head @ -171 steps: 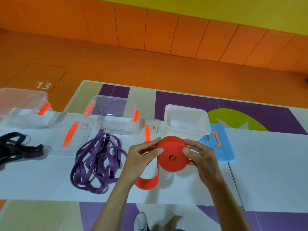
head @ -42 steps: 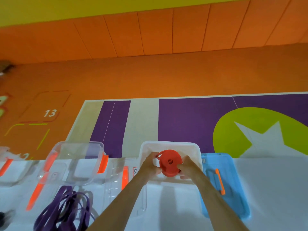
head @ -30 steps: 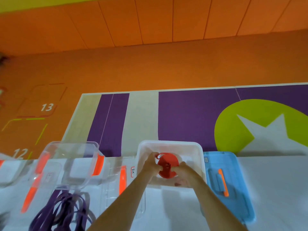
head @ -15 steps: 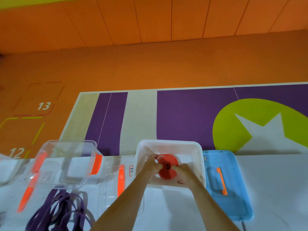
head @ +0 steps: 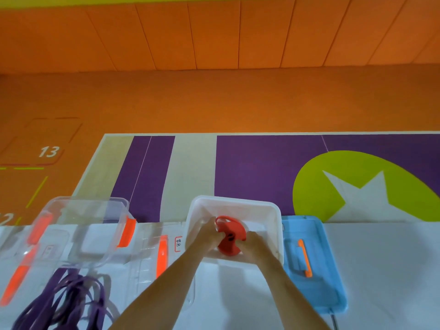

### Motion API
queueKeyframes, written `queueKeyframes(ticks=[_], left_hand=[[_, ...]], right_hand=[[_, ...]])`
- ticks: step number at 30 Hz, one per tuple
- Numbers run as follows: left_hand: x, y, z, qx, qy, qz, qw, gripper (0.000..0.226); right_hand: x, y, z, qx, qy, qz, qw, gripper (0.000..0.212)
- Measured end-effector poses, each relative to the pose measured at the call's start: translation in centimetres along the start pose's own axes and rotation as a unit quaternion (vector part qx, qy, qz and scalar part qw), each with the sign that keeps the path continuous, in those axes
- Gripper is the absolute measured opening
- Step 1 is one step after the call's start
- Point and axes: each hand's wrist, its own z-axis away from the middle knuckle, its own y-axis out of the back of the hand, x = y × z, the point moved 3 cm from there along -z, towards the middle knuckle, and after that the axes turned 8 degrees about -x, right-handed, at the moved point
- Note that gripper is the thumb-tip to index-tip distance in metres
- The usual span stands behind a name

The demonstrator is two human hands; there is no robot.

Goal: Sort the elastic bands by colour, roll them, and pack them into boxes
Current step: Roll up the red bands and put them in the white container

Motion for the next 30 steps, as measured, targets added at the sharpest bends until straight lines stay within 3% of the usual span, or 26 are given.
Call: queueKeyframes(ticks=[4,7,12,15,20,26,30], left_hand=[[0.5,1.7,2.9,0.025,-0.018,-0.114,0.993,0.045],[0.0,2.6,6.7,0.048,-0.085,-0.209,0.973,0.034],[-2.5,1.3,12.2,0.050,-0.196,-0.247,0.948,0.040],[-3.3,0.3,12.9,0.078,-0.206,-0.283,0.934,0.037],[-3.4,-0.5,13.5,0.123,-0.211,-0.252,0.936,0.031],[-3.9,0.4,15.5,0.138,-0.241,-0.238,0.931,0.039],[-7.0,2.3,19.3,0.178,-0.182,-0.263,0.931,0.041]], right_hand=[[-0.3,1.2,3.7,0.049,0.060,0.117,0.990,0.036],[0.2,0.7,6.9,0.082,0.122,0.180,0.973,0.034],[2.6,-1.5,9.8,0.102,0.156,0.286,0.940,0.036],[3.5,-1.3,10.1,0.126,0.166,0.272,0.940,0.036],[3.7,-0.8,10.1,0.127,0.176,0.265,0.940,0.034],[1.8,-1.1,11.4,0.145,0.197,0.266,0.932,0.039],[-1.8,-2.9,12.8,0.162,0.233,0.283,0.916,0.029]])
